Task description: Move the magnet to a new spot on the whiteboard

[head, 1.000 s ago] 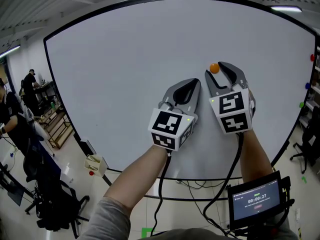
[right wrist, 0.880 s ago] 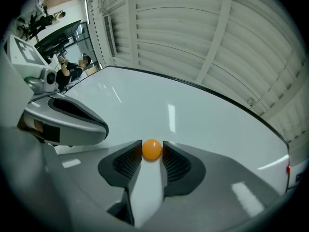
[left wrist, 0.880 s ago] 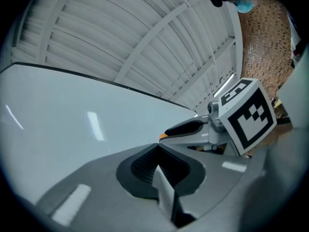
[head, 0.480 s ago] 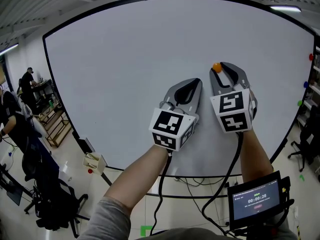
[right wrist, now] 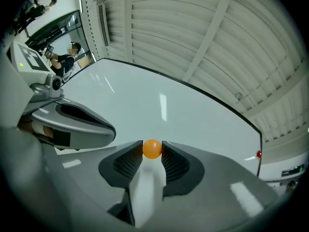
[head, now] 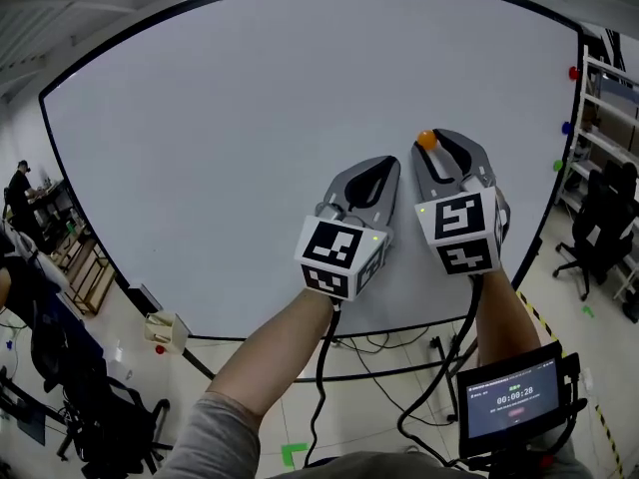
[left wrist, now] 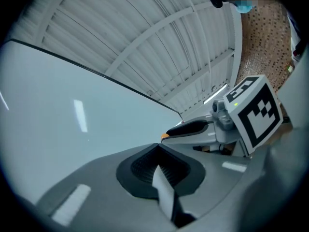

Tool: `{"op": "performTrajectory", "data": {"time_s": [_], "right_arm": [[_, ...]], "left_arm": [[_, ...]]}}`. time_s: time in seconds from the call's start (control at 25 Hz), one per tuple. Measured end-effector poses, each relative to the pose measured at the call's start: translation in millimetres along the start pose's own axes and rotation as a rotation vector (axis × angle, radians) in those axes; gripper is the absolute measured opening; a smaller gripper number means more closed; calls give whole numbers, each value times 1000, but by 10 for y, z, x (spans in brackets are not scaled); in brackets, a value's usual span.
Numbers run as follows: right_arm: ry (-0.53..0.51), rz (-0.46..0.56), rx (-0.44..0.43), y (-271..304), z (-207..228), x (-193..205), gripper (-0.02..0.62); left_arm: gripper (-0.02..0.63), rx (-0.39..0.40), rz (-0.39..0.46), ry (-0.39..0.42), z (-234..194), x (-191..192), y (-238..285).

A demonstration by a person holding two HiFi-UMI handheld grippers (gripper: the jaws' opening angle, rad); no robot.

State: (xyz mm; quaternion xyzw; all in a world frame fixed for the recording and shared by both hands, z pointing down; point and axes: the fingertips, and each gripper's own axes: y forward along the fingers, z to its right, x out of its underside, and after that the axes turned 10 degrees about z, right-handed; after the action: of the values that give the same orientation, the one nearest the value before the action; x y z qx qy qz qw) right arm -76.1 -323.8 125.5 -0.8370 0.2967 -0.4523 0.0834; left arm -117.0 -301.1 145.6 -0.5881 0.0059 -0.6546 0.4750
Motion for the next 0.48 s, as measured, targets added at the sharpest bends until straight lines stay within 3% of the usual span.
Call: {"op": "performTrajectory", "data": {"time_s": [0.12, 0.32, 0.48], "right_arm": [[2, -47, 28, -275, 289, 266, 129], [2, -118, 66, -502, 414, 722, 129], [11, -170, 89, -964, 1039, 1205, 129]], "left_arm": [[2, 38, -3, -35, 356, 109, 235], [2, 89, -3, -84, 607, 431, 382], [2, 128, -13, -107, 1314, 616, 890]]}}
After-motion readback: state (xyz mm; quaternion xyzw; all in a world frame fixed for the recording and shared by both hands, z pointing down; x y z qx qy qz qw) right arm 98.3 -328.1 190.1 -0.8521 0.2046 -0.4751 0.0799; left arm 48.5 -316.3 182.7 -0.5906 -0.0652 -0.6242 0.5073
